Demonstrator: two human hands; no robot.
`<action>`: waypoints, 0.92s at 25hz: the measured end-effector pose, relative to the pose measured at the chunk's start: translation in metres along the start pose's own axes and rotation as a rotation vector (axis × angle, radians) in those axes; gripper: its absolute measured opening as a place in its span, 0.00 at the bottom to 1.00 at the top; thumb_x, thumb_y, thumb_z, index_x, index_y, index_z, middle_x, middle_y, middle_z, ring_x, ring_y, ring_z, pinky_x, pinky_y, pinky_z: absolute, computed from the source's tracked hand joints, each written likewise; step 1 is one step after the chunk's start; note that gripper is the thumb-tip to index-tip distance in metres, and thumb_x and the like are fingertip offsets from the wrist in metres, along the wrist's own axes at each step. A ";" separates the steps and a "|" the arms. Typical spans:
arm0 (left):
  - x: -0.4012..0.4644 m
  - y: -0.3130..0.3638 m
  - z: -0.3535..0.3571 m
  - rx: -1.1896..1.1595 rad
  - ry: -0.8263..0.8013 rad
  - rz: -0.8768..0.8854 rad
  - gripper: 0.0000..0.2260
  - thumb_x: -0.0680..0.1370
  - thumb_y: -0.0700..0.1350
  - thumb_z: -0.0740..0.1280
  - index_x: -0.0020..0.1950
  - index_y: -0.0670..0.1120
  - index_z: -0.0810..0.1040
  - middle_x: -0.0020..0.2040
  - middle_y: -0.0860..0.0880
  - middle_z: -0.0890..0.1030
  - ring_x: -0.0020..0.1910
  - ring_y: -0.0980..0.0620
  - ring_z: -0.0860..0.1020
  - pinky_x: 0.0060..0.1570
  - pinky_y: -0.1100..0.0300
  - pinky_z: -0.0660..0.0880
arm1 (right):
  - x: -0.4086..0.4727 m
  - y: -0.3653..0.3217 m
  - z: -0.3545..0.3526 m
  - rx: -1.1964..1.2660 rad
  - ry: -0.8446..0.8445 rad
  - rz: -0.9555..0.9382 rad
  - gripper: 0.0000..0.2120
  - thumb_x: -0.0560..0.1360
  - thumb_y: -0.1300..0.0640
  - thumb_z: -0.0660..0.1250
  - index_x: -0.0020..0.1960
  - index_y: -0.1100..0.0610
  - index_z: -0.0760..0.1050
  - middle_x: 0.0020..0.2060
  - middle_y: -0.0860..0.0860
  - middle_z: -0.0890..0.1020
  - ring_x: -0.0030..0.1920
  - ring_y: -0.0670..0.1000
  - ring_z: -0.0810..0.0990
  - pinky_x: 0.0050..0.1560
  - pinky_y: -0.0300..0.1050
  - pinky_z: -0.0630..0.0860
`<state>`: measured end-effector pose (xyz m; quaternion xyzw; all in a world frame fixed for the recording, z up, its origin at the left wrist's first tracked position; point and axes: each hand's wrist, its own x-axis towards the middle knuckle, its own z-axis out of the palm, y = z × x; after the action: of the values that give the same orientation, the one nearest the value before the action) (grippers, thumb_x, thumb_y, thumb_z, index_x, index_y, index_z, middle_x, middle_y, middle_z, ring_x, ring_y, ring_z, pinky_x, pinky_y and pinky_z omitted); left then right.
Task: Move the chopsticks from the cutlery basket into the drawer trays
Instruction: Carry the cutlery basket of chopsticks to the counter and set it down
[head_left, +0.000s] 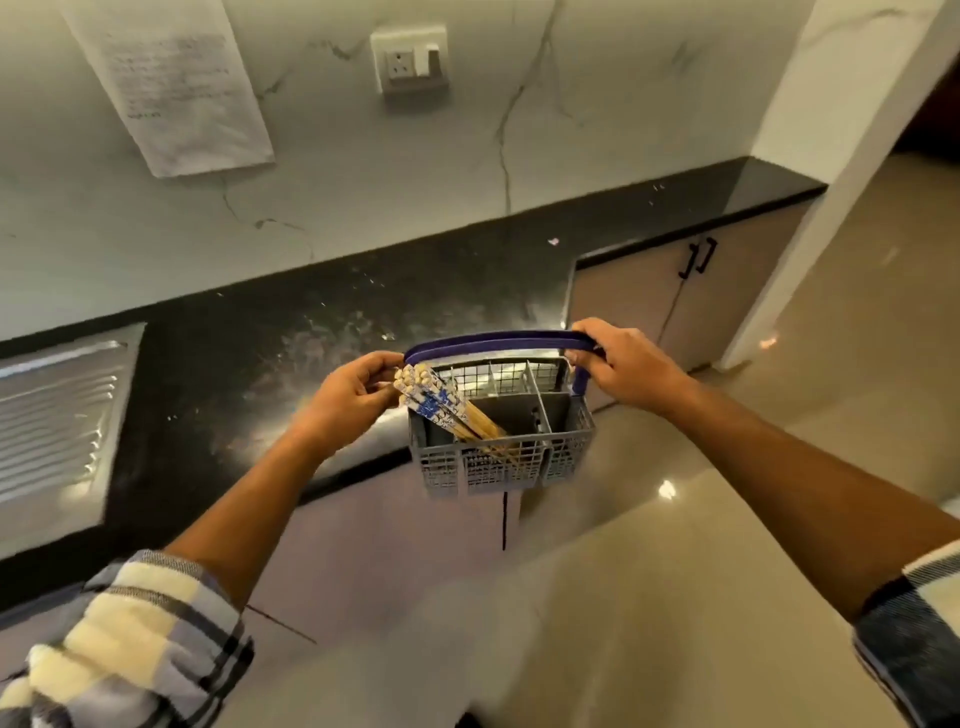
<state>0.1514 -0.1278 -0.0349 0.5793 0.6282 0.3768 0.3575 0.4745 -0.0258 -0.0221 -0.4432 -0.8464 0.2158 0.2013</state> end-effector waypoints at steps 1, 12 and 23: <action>-0.008 -0.001 0.015 -0.002 -0.029 0.012 0.13 0.79 0.34 0.65 0.58 0.50 0.78 0.53 0.47 0.84 0.52 0.49 0.83 0.54 0.59 0.81 | -0.023 0.006 0.002 0.007 0.003 0.031 0.09 0.80 0.59 0.63 0.60 0.56 0.74 0.43 0.46 0.79 0.40 0.41 0.78 0.42 0.36 0.72; -0.109 0.028 0.219 0.037 -0.474 0.141 0.16 0.76 0.32 0.68 0.60 0.48 0.78 0.51 0.53 0.84 0.49 0.56 0.83 0.53 0.63 0.79 | -0.354 0.066 -0.001 0.082 0.188 0.461 0.12 0.79 0.63 0.65 0.62 0.61 0.74 0.49 0.52 0.82 0.45 0.51 0.78 0.43 0.29 0.71; -0.190 0.126 0.460 0.116 -1.022 0.454 0.16 0.78 0.32 0.66 0.58 0.51 0.77 0.47 0.62 0.83 0.48 0.65 0.82 0.53 0.68 0.77 | -0.645 0.033 -0.031 0.006 0.506 1.078 0.11 0.81 0.56 0.63 0.62 0.55 0.73 0.47 0.46 0.80 0.43 0.48 0.77 0.38 0.32 0.67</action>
<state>0.6303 -0.2845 -0.1326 0.8275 0.2544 0.0806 0.4939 0.8525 -0.5424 -0.1110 -0.8475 -0.4271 0.1777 0.2603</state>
